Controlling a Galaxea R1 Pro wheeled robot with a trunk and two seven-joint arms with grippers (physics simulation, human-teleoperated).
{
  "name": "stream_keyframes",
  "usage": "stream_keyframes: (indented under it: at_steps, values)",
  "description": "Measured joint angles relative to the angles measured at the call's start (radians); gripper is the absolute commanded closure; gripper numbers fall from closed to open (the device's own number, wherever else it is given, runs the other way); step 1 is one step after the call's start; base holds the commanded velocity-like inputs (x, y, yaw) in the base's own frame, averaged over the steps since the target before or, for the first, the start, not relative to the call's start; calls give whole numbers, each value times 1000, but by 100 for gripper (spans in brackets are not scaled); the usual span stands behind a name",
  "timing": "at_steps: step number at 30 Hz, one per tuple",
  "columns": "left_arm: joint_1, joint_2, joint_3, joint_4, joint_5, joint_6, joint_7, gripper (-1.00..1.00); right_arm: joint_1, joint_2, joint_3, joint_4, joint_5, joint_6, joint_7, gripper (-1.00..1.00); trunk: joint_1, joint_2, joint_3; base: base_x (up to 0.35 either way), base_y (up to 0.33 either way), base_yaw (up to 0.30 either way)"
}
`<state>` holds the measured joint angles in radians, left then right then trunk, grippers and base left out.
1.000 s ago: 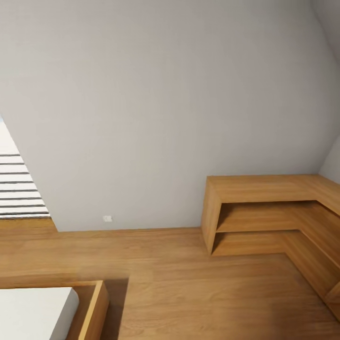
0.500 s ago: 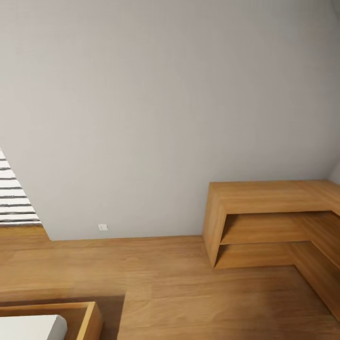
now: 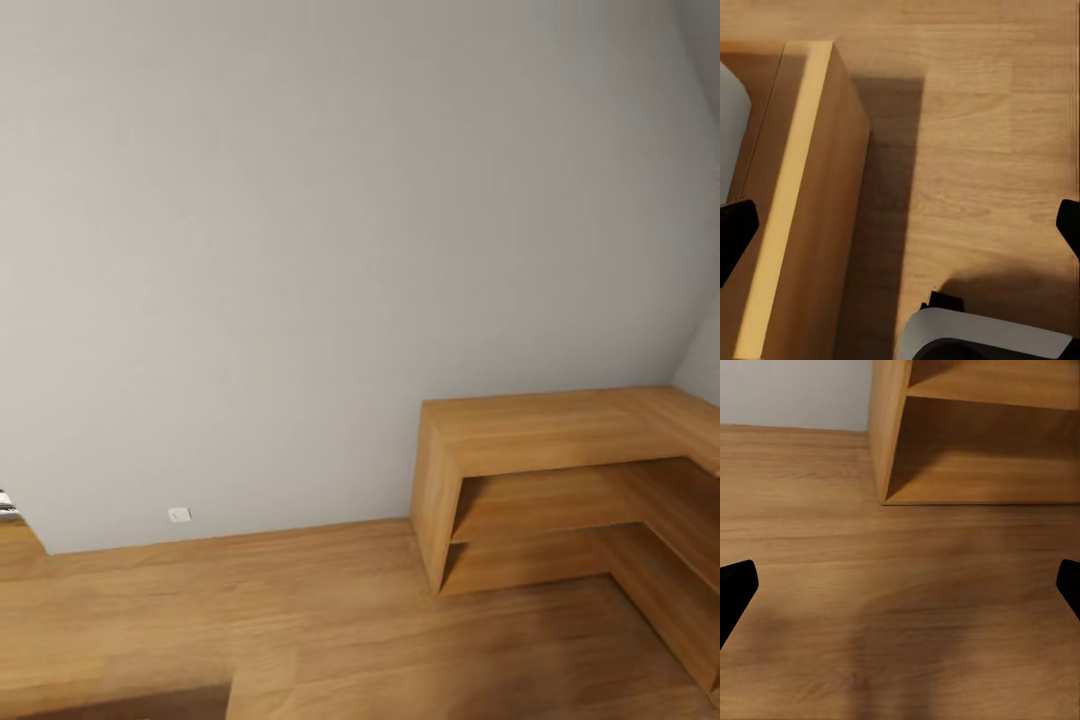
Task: In the bedroom, organize the workspace by keeping the computer under the desk, ensuring the monitor is on the desk, placing the keyboard on the desk next to the monitor, placing the mouse on the desk next to the keyboard, moving the folder from the swivel chair onto the desk next to the mouse, stacking the notebook on top of the folder with the pen on top of the notebook, and positioning the swivel chair next to the desk.
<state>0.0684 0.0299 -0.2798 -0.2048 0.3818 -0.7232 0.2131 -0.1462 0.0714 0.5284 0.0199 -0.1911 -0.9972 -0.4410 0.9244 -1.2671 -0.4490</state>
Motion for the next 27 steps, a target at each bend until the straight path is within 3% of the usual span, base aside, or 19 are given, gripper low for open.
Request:
stream_keyframes:
  at_steps: [6, 27]
  values:
    - [0, 0, 0, 0, 0, 0, 0, -100, 0, -5, -1, 0, -1, 0, 18, -100, 0, 0, 6, 226, -117, -206]
    - [0, 0, 2, 0, 0, -3, 0, -100, 0, -14, -4, 1, -4, 14, 25, -100, 1, 0, 23, 15, -6, -245]
